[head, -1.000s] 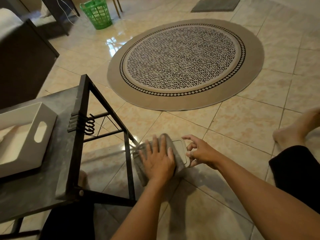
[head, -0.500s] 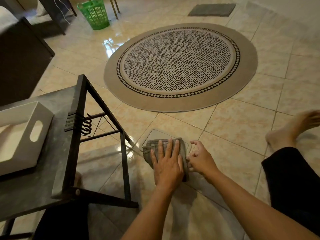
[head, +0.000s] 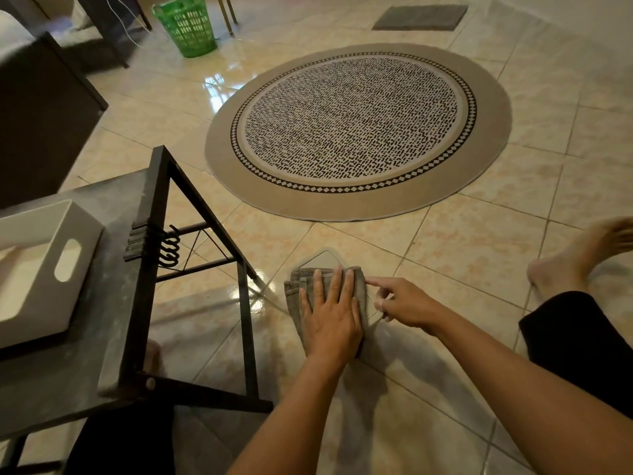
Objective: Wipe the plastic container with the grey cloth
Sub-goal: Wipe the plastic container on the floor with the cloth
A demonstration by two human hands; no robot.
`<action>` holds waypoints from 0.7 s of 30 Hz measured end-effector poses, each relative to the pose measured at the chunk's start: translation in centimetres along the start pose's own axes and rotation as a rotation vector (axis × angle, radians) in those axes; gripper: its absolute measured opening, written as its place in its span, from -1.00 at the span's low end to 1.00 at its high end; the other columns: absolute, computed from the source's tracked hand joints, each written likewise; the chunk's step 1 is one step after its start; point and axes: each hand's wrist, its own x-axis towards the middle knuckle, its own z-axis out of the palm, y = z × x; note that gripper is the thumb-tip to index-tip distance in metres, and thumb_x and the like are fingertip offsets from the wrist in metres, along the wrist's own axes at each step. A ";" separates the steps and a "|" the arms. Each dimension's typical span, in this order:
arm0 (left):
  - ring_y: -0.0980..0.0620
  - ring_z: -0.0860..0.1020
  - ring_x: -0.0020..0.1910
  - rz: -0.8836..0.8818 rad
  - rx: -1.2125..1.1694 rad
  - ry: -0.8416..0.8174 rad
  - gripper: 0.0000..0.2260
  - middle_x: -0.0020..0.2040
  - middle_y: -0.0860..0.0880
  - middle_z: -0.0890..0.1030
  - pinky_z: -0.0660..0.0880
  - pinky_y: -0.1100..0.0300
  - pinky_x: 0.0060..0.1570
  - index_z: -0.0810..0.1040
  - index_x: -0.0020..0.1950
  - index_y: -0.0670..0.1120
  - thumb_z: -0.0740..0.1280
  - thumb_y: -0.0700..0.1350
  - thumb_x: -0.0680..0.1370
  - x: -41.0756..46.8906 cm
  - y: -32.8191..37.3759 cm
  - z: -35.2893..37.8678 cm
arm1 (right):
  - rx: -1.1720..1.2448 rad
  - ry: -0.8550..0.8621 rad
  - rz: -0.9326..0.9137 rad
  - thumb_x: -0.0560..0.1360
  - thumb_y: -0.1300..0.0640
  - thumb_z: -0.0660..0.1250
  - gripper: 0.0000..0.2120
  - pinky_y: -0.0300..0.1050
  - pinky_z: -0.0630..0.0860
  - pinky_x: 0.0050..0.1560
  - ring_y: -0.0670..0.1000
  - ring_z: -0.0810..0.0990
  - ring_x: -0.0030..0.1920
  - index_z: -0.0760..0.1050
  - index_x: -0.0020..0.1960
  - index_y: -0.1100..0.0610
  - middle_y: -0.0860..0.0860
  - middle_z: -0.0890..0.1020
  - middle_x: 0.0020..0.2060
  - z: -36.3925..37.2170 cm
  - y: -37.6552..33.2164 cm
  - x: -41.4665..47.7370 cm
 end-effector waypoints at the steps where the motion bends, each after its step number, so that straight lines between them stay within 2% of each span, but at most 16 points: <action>1: -0.08 -0.35 0.55 -0.012 0.005 -0.006 -0.47 0.57 0.13 -0.28 -0.41 -0.13 0.44 -0.25 0.59 0.15 -0.25 0.16 0.62 0.3 0.1 -0.1 | 0.028 -0.021 0.004 0.53 0.34 0.31 -0.40 -0.17 0.63 -0.14 -0.03 0.55 -0.19 0.34 0.50 -0.03 0.04 0.53 -0.16 0.2 0.2 -0.5; 5: -0.11 -0.34 0.55 -0.032 -0.013 -0.025 -0.45 0.57 0.10 -0.30 -0.37 -0.17 0.44 -0.26 0.59 0.13 -0.27 0.16 0.59 1.0 0.7 -0.7 | 0.068 -0.062 0.047 0.53 0.29 0.34 -0.40 -0.05 0.67 -0.04 0.02 0.64 -0.17 0.28 0.52 0.03 0.08 0.58 -0.14 1.1 0.5 -1.4; 8: -0.08 -0.33 0.56 0.012 -0.093 -0.008 -0.47 0.60 0.07 -0.26 -0.27 -0.14 0.50 -0.17 0.61 0.13 -0.06 0.10 0.67 1.2 -0.4 -1.8 | 0.040 -0.035 0.040 0.55 0.20 0.30 -0.40 0.04 0.63 0.04 0.02 0.62 -0.12 0.22 0.53 -0.04 0.05 0.58 -0.13 1.0 0.1 -0.5; 11: -0.05 -0.33 0.56 0.113 -0.037 0.000 -0.46 0.61 0.05 -0.24 -0.22 -0.12 0.53 -0.12 0.61 0.18 -0.04 0.19 0.65 1.0 -3.1 -2.2 | 0.087 -0.053 0.003 0.55 0.27 0.28 -0.35 -0.01 0.62 -0.03 0.02 0.59 -0.11 0.17 0.56 -0.05 0.09 0.55 -0.08 0.4 -0.9 0.9; 14: 0.00 -0.36 0.55 0.136 0.008 -0.027 -0.45 0.62 0.05 -0.23 -0.22 -0.17 0.53 -0.17 0.59 0.24 -0.07 0.26 0.64 0.4 -4.6 -1.7 | 0.105 -0.124 -0.009 0.50 0.38 0.29 -0.24 -0.03 0.61 -0.10 0.04 0.58 -0.16 0.12 0.58 -0.04 0.10 0.53 -0.12 -0.1 -1.8 2.1; 18: 0.00 -0.37 0.55 0.066 0.023 0.011 -0.46 0.61 0.03 -0.25 -0.29 -0.14 0.51 -0.19 0.59 0.21 -0.10 0.24 0.64 0.0 -3.5 -1.0 | 0.161 -0.202 0.019 0.46 0.47 0.29 -0.14 -0.11 0.60 -0.15 0.01 0.55 -0.22 0.06 0.59 -0.07 0.12 0.50 -0.18 -0.1 -1.4 2.0; 21: -0.03 -0.35 0.56 -0.038 0.017 0.038 -0.45 0.62 0.01 -0.23 -0.29 -0.17 0.51 -0.20 0.59 0.20 -0.15 0.24 0.62 0.2 -2.2 -0.2 | 0.200 -0.242 0.037 0.45 0.51 0.28 -0.07 0.02 0.65 -0.07 0.09 0.58 -0.17 0.01 0.59 -0.14 0.17 0.52 -0.19 -0.5 -1.4 2.0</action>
